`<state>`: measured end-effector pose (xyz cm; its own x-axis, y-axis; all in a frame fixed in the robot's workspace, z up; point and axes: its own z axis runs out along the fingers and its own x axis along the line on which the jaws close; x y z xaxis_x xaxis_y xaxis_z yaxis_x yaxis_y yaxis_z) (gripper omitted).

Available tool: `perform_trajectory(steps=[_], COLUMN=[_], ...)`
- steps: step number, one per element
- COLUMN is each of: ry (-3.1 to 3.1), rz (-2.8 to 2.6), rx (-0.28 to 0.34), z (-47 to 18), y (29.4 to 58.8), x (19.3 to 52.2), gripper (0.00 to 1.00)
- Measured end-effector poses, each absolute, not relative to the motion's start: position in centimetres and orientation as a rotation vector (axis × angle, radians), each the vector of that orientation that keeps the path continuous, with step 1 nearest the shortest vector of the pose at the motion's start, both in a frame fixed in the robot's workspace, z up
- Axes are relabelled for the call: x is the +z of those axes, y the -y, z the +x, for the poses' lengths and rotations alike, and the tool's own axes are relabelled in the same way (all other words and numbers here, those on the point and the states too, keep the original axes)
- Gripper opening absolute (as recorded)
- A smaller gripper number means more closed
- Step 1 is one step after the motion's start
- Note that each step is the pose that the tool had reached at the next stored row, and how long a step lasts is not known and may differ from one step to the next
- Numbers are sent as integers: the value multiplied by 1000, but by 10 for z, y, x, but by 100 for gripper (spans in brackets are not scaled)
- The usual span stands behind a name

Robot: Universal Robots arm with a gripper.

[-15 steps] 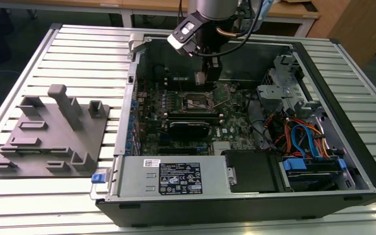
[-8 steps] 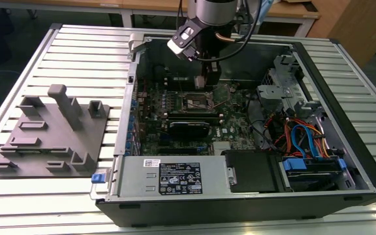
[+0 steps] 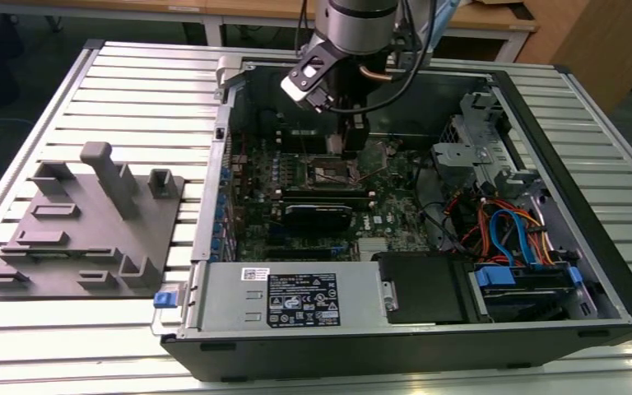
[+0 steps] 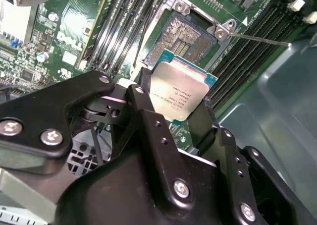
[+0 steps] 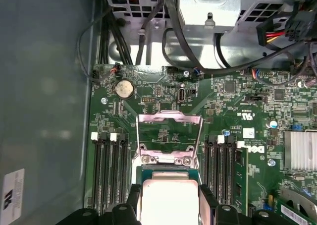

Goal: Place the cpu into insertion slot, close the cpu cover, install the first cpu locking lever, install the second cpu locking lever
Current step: 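Place the cpu into insertion slot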

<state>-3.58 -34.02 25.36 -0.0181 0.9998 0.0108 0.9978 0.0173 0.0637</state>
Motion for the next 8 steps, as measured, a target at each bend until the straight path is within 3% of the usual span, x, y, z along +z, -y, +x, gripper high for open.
perform_trajectory(steps=[8], ry=[-2210], rz=[2174], rx=[88], z=[-41], y=[340], x=[239], gripper=[54])
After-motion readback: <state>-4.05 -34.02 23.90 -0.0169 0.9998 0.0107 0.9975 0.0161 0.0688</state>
